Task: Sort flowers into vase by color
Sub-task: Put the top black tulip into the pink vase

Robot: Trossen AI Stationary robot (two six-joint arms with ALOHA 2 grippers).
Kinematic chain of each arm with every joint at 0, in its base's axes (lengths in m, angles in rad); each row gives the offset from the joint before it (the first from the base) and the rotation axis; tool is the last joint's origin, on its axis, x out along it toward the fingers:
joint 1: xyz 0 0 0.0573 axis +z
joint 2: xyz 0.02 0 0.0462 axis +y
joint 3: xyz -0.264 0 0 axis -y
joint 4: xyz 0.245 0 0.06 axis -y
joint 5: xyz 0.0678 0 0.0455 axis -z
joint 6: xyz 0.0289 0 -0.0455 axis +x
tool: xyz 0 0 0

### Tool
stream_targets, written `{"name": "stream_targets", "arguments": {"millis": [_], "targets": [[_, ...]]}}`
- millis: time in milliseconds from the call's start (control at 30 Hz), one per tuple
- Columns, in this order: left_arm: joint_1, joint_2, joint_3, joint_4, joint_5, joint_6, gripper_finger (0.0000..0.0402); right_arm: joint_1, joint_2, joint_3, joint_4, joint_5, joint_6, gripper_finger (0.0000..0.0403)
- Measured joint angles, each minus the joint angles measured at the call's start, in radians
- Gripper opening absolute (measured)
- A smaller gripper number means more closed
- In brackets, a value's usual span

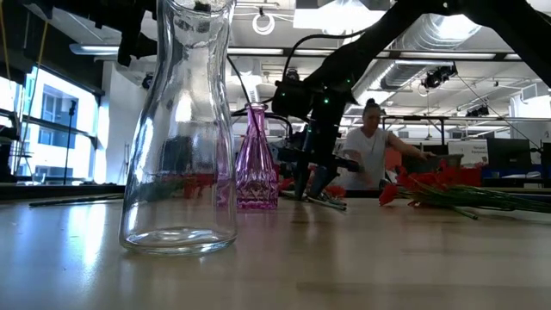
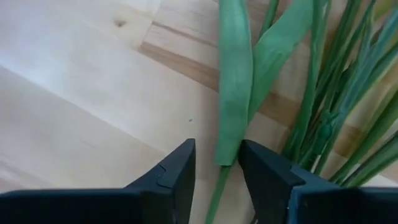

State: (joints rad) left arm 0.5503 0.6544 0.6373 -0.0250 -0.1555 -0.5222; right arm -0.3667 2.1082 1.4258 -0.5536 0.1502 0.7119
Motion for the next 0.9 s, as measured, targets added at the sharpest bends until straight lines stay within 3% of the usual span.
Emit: {"name": "stream_targets", "arguments": {"millis": [67,233,367,633,900], "targets": [[0.0,0.0,0.0,0.0,0.0,-0.001,0.0271,0.006,0.0,0.0,-0.005,0.029,-0.027,0.0106],[0.0,0.0,0.0,0.004,0.0,0.0,0.0271,0.005,-0.007,-0.001,-0.007,0.034,-0.095,0.0013],[0.0,-0.003,0.0,0.034,0.0,-0.001,0.0271,0.005,-0.05,-0.006,0.027,0.046,-0.155,0.0005],[0.0,-0.076,0.058,0.046,-0.015,0.106,0.0271,-0.007,-0.278,-0.003,0.33,0.032,-0.257,0.0002],[0.0,-0.12,0.098,0.045,-0.042,0.166,0.0271,0.003,-0.442,-0.002,0.665,-0.162,-0.407,0.0001]]}}
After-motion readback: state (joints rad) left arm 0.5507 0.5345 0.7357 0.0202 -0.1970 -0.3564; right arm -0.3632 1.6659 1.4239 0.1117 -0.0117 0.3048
